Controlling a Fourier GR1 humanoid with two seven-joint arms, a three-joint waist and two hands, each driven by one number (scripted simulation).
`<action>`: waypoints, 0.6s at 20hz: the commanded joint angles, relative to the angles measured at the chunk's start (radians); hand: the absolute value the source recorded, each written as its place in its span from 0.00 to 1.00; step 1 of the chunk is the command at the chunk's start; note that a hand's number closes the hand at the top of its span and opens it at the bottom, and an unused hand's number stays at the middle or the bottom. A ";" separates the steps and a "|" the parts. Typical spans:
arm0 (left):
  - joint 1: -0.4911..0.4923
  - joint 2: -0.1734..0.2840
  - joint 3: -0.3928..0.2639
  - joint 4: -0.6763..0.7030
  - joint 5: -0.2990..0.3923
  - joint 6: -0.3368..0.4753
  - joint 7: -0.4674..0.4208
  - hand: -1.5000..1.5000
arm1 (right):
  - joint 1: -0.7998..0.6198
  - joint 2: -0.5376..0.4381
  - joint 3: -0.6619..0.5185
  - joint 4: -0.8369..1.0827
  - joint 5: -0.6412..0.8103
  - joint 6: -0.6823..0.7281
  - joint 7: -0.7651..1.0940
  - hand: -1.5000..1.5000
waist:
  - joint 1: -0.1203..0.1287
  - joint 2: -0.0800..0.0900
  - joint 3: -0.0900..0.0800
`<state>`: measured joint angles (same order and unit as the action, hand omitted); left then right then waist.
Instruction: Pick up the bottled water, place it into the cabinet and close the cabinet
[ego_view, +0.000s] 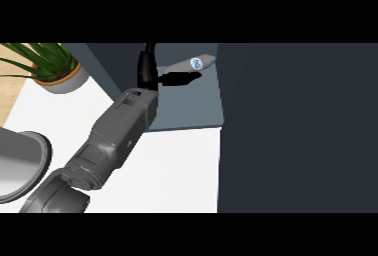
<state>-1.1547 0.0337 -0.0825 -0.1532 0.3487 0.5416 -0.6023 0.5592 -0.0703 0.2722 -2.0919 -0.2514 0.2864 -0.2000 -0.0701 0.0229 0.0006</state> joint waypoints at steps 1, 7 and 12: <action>0.077 0.046 0.031 -0.037 0.019 -0.124 -0.104 0.00 | -0.016 0.008 -0.014 -0.003 -0.004 -0.018 0.006 0.00 | 0.031 -0.007 -0.002; 0.115 0.030 0.041 -0.094 0.021 -0.225 -0.151 0.00 | 0.000 -0.008 -0.015 -0.019 0.001 -0.013 0.001 0.00 | 0.050 -0.018 -0.001; 0.173 0.026 0.028 -0.221 0.039 -0.285 -0.112 0.00 | 0.035 0.003 -0.021 -0.028 0.002 -0.041 -0.002 0.00 | 0.081 -0.032 0.000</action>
<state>-1.0741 -0.0024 -0.0748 -0.2973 0.3707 0.3285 -0.7207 0.5718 -0.0659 0.2647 -2.1142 -0.2393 0.2531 -0.1954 -0.0305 0.0090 0.0041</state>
